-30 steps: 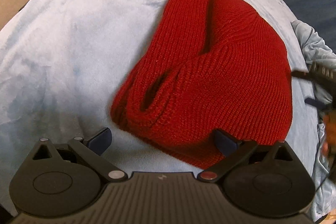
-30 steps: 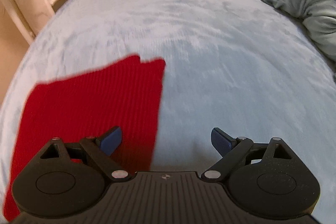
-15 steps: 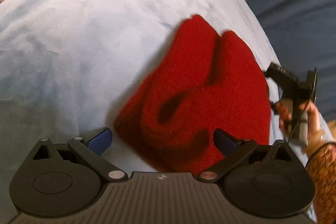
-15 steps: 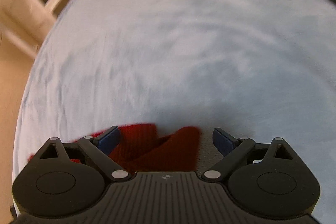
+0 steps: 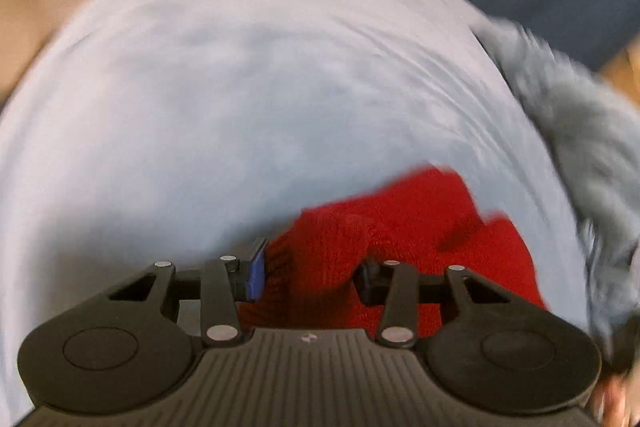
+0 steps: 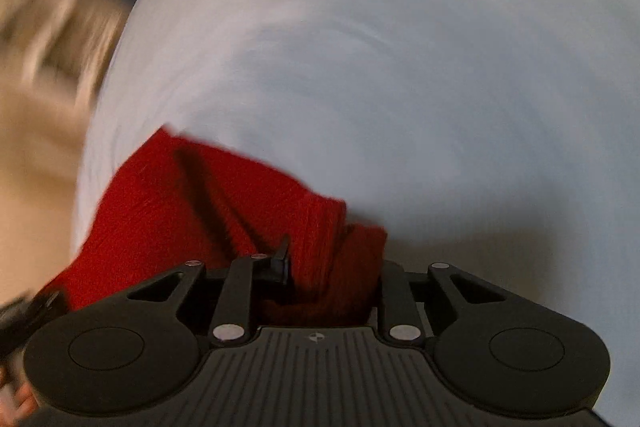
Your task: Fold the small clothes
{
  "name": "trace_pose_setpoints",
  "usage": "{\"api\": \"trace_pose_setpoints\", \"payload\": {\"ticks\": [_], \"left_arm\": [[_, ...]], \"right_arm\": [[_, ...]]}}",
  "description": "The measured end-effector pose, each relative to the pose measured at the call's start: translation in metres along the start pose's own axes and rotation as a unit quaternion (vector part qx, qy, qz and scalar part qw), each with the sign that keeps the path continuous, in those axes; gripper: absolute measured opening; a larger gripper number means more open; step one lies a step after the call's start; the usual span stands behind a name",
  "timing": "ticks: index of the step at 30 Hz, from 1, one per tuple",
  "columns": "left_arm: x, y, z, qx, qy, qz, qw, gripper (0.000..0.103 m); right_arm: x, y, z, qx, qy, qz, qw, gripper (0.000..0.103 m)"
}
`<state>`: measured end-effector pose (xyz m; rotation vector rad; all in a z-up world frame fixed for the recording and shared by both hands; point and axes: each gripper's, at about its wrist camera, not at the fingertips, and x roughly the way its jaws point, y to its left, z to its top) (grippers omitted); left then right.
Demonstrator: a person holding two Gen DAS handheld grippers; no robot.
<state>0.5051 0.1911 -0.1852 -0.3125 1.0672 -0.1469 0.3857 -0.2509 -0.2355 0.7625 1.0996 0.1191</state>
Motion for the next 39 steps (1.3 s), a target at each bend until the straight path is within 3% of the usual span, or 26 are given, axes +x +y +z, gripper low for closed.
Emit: {"api": "trace_pose_setpoints", "payload": {"ticks": [2,4,7,11,12,14,15,16,19,21,25,30,34,39], "left_arm": [[0.020,-0.022,0.021,0.036,0.000,0.012,0.9993,0.048],[0.024,-0.034,0.023,0.053,-0.005,0.032,0.9981,0.048],[0.012,-0.026,0.013,0.059,-0.015,0.044,0.9971,0.046],[0.000,-0.001,0.008,0.006,-0.029,0.038,0.9988,0.048],[0.001,0.001,0.007,-0.001,-0.031,0.041,0.9987,0.053],[-0.001,0.003,0.003,-0.012,-0.036,0.072,0.9967,0.084],[-0.005,0.003,-0.001,-0.012,-0.044,0.094,0.9945,0.090],[-0.011,0.004,-0.004,-0.009,-0.053,0.112,0.9923,0.096],[-0.036,0.001,-0.018,0.003,-0.061,0.147,0.9872,0.097],[-0.066,-0.006,-0.042,0.010,-0.080,0.168,0.9825,0.100],[-0.130,-0.033,-0.124,0.062,-0.125,0.204,0.9689,0.103],[-0.189,-0.077,-0.213,0.057,-0.140,0.190,0.9700,0.103],[-0.219,-0.104,-0.255,0.043,-0.156,0.175,0.9712,0.103],[-0.242,-0.134,-0.284,0.092,-0.165,0.187,0.9641,0.103]], "right_arm": [[-0.020,-0.027,-0.055,0.085,-0.054,0.032,0.994,0.024],[-0.025,-0.028,-0.084,0.124,-0.087,0.039,0.988,0.024],[-0.022,-0.012,-0.086,0.103,-0.103,0.016,0.989,0.024],[-0.028,-0.009,-0.070,0.070,-0.078,0.013,0.994,0.025],[-0.028,-0.008,-0.070,0.064,-0.077,0.009,0.995,0.029],[-0.029,-0.017,-0.064,0.050,-0.078,-0.003,0.996,0.030],[-0.030,-0.018,-0.064,0.051,-0.077,0.000,0.996,0.034],[-0.032,-0.021,-0.063,0.055,-0.073,0.001,0.996,0.036],[-0.044,-0.020,-0.060,0.068,-0.073,-0.029,0.995,0.057],[-0.065,-0.011,-0.066,0.040,-0.089,-0.064,0.993,0.070],[-0.118,0.023,-0.098,-0.099,-0.139,-0.102,0.980,0.083],[-0.173,0.067,-0.171,-0.246,-0.170,-0.106,0.948,0.092],[-0.201,0.083,-0.216,-0.267,-0.178,-0.104,0.941,0.092],[-0.222,0.088,-0.250,-0.288,-0.197,-0.113,0.930,0.092]]}}
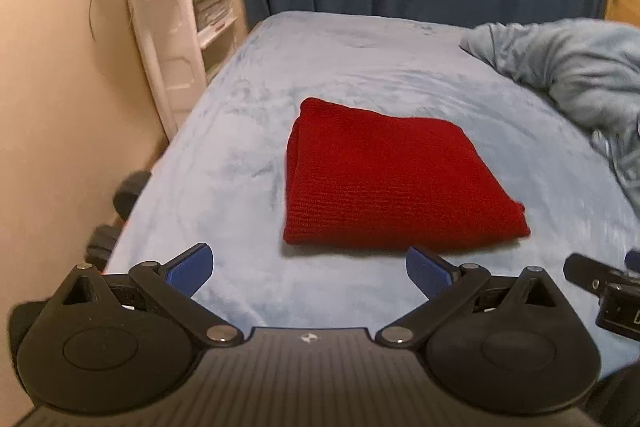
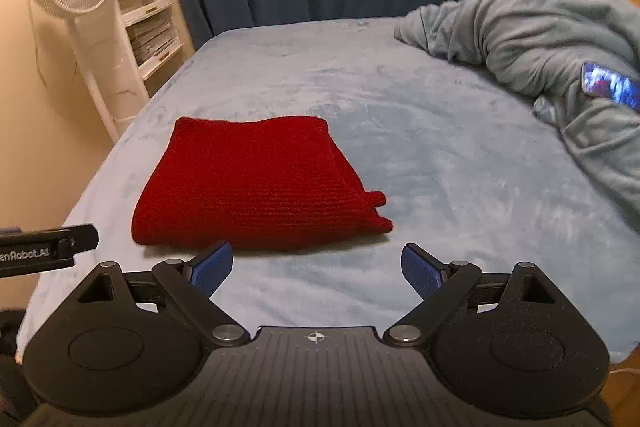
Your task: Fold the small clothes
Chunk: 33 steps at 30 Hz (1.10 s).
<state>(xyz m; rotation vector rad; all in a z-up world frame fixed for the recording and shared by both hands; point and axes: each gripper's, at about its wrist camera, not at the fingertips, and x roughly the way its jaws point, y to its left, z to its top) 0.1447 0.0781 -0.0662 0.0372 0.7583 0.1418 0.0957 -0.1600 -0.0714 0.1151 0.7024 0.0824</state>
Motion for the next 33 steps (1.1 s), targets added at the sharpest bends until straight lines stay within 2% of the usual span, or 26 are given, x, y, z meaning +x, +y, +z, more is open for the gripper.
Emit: {"api": "trace_pose_setpoints", "payload": {"ticks": [3,8,19,33], "left_arm": [[-0.015,-0.005,-0.008,0.000,-0.001,-0.001,1.0000,0.103],[-0.031,-0.009,-0.020,0.004,0.003,0.000,1.0000,0.103],[-0.031,-0.014,-0.015,0.014,0.007,0.015,0.9998,0.103],[-0.028,-0.010,-0.012,0.006,0.021,0.013,0.9997,0.103]], "right_arm": [[-0.016,0.006,-0.007,-0.015,-0.014,-0.006,1.000,0.092],[-0.029,0.012,-0.012,-0.026,-0.009,0.004,1.000,0.092],[-0.034,0.014,-0.007,-0.020,-0.003,0.009,1.000,0.092],[-0.029,0.021,-0.007,-0.016,0.009,0.019,1.000,0.092]]}}
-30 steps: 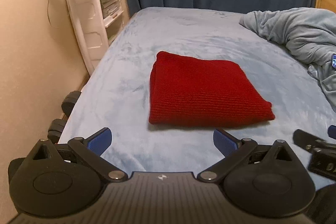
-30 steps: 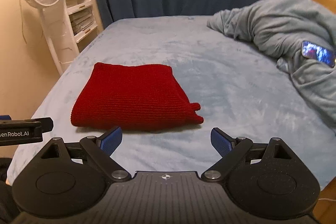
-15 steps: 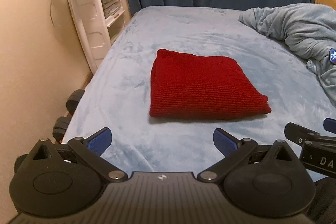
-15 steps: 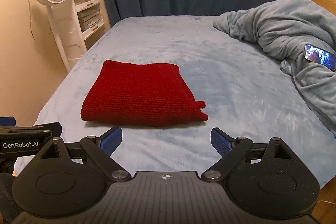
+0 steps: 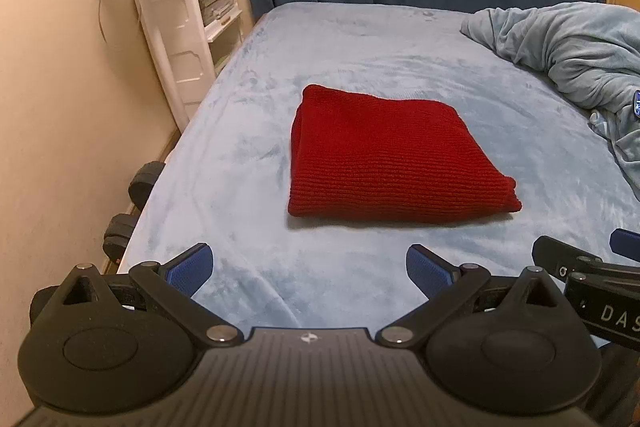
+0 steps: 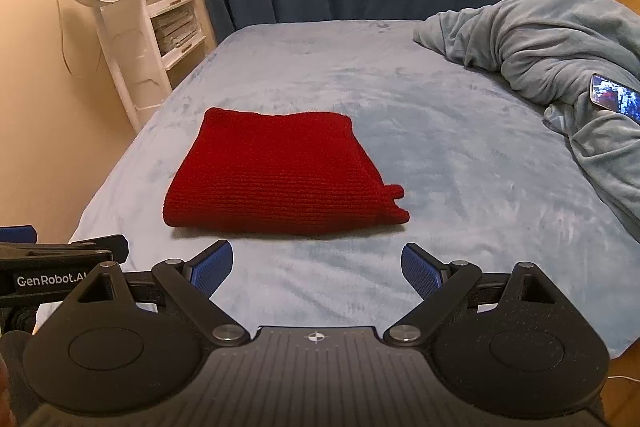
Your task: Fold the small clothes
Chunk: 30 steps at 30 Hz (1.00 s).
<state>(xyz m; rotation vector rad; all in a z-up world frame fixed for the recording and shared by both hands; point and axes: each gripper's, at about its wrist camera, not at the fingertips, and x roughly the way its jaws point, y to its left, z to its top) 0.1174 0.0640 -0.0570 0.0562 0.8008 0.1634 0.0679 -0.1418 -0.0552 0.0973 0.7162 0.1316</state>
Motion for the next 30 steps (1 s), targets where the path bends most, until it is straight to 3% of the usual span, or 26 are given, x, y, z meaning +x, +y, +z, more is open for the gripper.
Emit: {"api": "trace_pose_setpoints", "payload": {"ticks": [30], "left_arm": [[-0.0032,0.0026,0.0009,-0.006,-0.001,-0.003,1.0000,0.103]], "right_arm": [[0.0019,0.0017,0.0011,-0.013,0.002,-0.001,1.000,0.092]]}}
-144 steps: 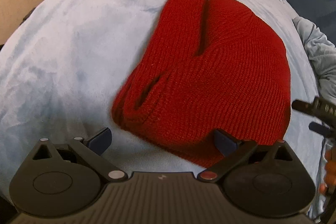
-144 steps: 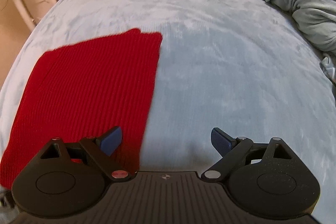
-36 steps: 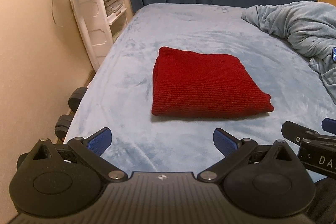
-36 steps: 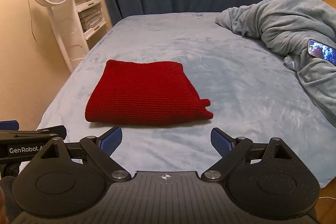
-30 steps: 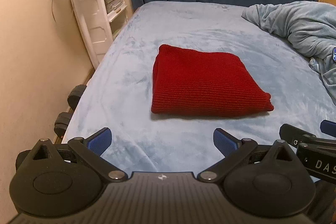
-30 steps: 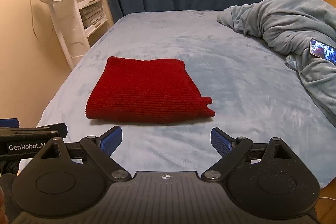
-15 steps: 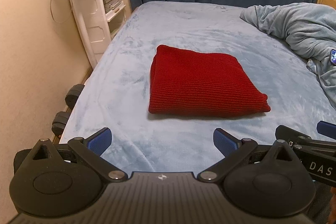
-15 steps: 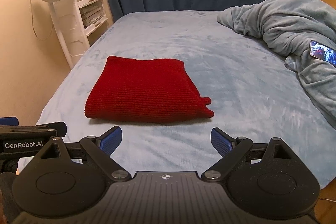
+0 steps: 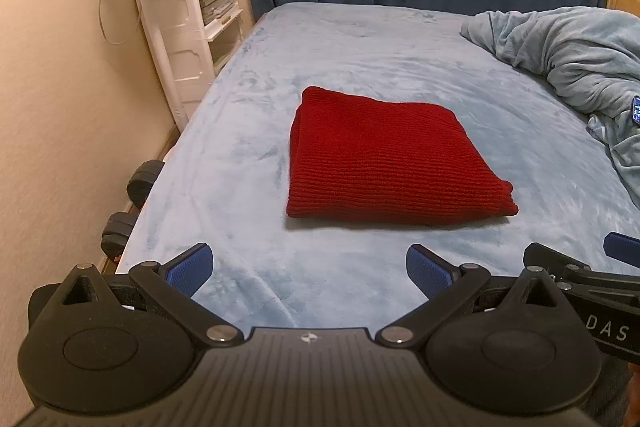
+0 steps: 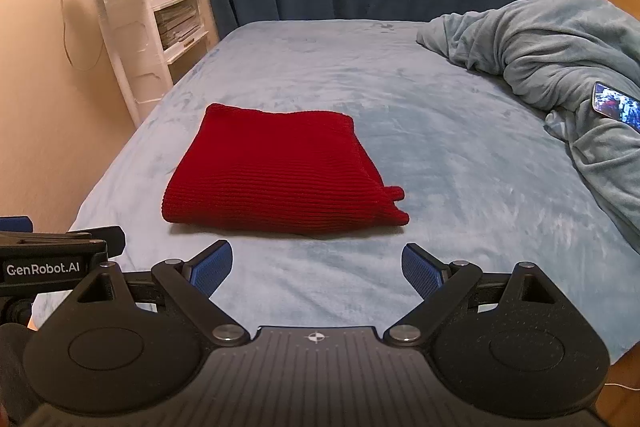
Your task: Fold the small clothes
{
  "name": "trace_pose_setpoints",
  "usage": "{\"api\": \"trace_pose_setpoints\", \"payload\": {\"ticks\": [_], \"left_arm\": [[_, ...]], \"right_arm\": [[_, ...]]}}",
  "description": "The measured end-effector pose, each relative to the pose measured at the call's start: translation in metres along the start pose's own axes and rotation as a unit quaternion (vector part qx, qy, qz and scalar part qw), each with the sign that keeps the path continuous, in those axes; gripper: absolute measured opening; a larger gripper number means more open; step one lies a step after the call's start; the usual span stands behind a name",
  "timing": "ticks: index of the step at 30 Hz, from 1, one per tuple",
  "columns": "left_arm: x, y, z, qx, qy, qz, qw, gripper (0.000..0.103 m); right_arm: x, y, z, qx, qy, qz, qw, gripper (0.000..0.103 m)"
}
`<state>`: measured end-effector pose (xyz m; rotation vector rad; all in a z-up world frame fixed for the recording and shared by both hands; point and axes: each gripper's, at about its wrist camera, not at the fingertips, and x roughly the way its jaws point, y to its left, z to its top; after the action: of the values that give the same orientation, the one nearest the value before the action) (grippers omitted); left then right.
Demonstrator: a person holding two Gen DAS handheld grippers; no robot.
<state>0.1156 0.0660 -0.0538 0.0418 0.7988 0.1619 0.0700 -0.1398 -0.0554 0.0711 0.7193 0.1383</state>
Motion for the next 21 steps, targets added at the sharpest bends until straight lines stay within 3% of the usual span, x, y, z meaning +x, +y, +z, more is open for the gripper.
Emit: {"api": "trace_pose_setpoints", "payload": {"ticks": [21], "left_arm": [[-0.0006,0.0026,0.0008,-0.001,0.002,0.001,1.0000,0.103]], "right_arm": [[-0.0009,0.0072,-0.0003,-0.012,0.000,0.000,1.000,0.102]]}}
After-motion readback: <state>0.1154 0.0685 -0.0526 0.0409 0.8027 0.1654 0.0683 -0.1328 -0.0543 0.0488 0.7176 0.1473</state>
